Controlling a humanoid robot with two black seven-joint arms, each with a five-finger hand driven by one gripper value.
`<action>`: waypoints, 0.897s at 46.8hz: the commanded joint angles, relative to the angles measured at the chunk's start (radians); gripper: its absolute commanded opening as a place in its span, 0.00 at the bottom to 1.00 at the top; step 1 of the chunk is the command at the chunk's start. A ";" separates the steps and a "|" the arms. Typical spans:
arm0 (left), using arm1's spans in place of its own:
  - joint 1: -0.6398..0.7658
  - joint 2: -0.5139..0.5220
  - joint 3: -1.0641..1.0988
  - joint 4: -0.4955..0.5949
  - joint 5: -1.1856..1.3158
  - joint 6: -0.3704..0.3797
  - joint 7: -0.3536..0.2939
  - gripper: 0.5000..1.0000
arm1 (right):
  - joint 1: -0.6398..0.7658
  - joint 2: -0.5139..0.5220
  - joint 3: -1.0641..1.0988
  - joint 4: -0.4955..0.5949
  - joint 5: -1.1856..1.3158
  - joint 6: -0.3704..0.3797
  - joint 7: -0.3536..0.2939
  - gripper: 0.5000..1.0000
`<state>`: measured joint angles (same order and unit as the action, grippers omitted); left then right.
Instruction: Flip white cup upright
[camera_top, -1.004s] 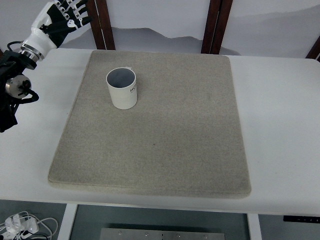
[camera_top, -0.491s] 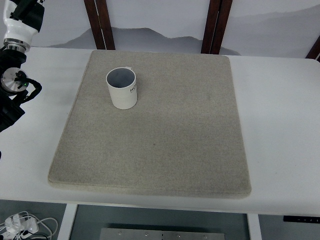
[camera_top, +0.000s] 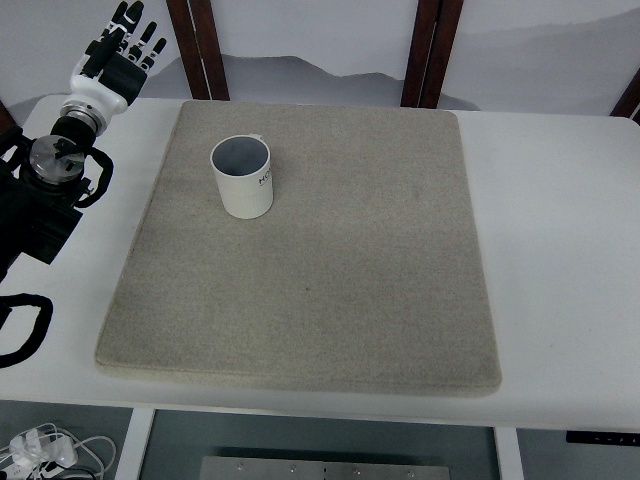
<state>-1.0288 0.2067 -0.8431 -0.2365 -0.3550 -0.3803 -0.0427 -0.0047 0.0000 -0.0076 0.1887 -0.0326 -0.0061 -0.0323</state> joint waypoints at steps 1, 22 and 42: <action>0.000 -0.004 -0.036 0.000 -0.004 0.004 0.038 1.00 | 0.000 0.000 0.000 0.000 0.000 0.000 0.000 0.90; 0.015 -0.006 -0.065 0.000 -0.048 0.020 0.113 1.00 | 0.000 0.000 0.001 0.000 -0.001 -0.002 0.000 0.90; 0.021 -0.006 -0.067 0.003 -0.065 0.037 0.109 1.00 | 0.000 0.000 -0.003 -0.002 -0.003 0.000 -0.003 0.90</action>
<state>-1.0078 0.2009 -0.9097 -0.2343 -0.4204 -0.3435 0.0690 -0.0040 0.0000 -0.0100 0.1872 -0.0335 -0.0071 -0.0354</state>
